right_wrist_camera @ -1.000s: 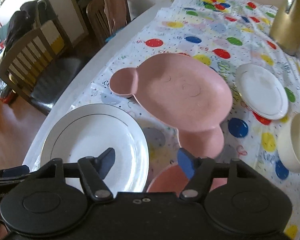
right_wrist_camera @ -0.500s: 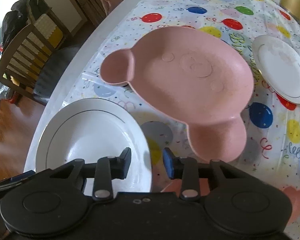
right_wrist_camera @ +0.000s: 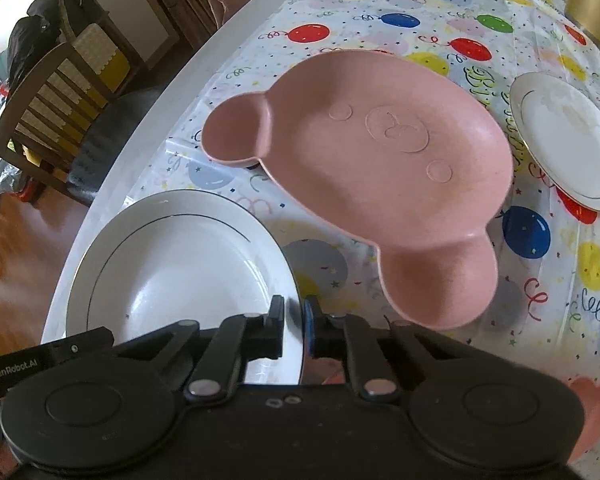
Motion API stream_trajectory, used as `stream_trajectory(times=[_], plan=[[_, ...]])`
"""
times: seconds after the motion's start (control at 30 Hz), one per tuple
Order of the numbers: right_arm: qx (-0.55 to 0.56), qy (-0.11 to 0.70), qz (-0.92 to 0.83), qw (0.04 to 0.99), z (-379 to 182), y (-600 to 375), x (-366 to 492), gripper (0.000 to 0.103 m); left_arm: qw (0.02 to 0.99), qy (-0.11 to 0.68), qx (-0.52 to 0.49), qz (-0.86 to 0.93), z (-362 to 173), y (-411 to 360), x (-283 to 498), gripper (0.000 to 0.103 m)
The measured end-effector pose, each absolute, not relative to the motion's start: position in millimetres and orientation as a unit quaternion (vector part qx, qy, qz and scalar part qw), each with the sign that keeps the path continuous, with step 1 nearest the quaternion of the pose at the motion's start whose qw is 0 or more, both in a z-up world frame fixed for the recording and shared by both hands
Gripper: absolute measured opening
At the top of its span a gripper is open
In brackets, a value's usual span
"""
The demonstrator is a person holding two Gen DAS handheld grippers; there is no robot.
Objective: Organize plates and bowls
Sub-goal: 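Lift the large white plate with both grippers and lower it onto open tablecloth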
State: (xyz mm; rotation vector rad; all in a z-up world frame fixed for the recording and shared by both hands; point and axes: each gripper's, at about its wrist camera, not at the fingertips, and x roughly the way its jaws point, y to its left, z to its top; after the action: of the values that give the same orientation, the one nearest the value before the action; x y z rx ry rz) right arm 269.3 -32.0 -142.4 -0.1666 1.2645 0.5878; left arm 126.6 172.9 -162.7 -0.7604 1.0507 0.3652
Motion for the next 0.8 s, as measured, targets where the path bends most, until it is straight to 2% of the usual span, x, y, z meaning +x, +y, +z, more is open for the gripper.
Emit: stream_trajectory(times=[0.07, 0.17, 0.43, 0.8], plan=[[-0.081, 0.578, 0.271, 0.766, -142, -32, 268, 0.008, 0.782, 0.484, -0.356, 0.163, -163, 174, 126, 0.023], [-0.085, 0.575, 0.269, 0.768, -142, -31, 267, 0.008, 0.780, 0.485, -0.361, 0.159, -166, 176, 124, 0.020], [-0.090, 0.576, 0.273, 0.765, -138, -27, 255, 0.007, 0.783, 0.482, -0.361, 0.155, -167, 184, 112, 0.020], [-0.077, 0.574, 0.301, 0.758, -122, -30, 204, 0.004, 0.784, 0.486, -0.362, 0.133, -160, 188, 56, 0.020]])
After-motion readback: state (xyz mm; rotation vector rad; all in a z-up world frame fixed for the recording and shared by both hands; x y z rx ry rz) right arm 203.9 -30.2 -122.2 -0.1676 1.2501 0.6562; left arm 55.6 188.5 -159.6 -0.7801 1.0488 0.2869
